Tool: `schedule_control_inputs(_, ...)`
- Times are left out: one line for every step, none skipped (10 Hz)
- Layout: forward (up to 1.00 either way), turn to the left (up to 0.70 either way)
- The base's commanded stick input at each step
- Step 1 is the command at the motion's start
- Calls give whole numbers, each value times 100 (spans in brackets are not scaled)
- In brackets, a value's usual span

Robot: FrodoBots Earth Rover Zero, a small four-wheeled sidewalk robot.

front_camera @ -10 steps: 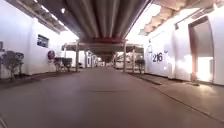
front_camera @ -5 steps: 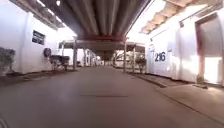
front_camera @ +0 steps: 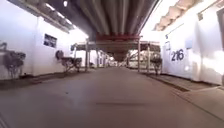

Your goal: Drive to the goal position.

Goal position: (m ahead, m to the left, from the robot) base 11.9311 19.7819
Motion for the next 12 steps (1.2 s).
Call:
schedule_control_inputs(85,0)
schedule_control_inputs(85,0)
schedule_control_inputs(85,0)
schedule_control_inputs(85,0)
schedule_control_inputs(85,0)
schedule_control_inputs(85,0)
schedule_control_inputs(85,0)
schedule_control_inputs(85,0)
schedule_control_inputs(85,0)
schedule_control_inputs(85,0)
schedule_control_inputs(85,0)
schedule_control_inputs(85,0)
